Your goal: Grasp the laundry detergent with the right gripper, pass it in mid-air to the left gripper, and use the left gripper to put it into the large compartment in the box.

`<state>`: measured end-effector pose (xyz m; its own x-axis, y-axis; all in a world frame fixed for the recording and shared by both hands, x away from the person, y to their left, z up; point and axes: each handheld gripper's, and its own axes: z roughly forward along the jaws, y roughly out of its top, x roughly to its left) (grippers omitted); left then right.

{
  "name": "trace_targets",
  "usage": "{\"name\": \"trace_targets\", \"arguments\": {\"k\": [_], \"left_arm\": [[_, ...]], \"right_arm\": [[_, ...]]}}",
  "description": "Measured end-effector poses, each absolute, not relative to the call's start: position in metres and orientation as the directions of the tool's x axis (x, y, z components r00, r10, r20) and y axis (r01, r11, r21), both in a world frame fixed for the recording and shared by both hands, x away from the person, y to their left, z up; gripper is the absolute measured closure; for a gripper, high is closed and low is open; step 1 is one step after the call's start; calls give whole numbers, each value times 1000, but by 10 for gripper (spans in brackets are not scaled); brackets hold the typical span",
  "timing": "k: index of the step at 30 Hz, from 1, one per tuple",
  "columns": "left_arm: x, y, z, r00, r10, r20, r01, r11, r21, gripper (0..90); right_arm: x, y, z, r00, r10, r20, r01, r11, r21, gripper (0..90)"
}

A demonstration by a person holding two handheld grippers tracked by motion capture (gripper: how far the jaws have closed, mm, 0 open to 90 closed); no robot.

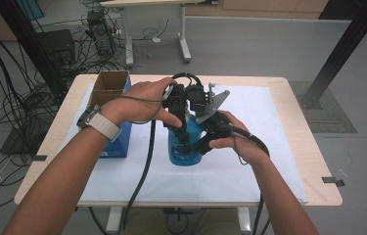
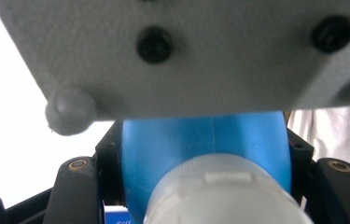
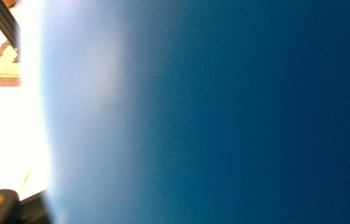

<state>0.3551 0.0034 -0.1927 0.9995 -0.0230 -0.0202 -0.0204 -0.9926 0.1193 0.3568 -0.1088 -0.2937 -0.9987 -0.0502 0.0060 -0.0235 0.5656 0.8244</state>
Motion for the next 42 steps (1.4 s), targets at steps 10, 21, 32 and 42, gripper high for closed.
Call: {"name": "trace_targets", "arguments": {"k": [10,21,32,42], "left_arm": [[355,7,-187,1000,-8,7,-8,-992,129,379],[360,14,-180,997,76,14,74,-991,110,378],[367,21,-162,975,218,36,214,-972,94,378],[372,36,-134,906,416,72,407,-906,118,377]], "right_arm": [[355,-121,-292,-1000,-23,18,2,558,830,227],[359,-179,-293,-980,167,111,198,718,668,84],[355,-217,-279,-968,246,45,230,808,542,74],[359,-238,-264,-957,290,3,259,850,459,82]]}}
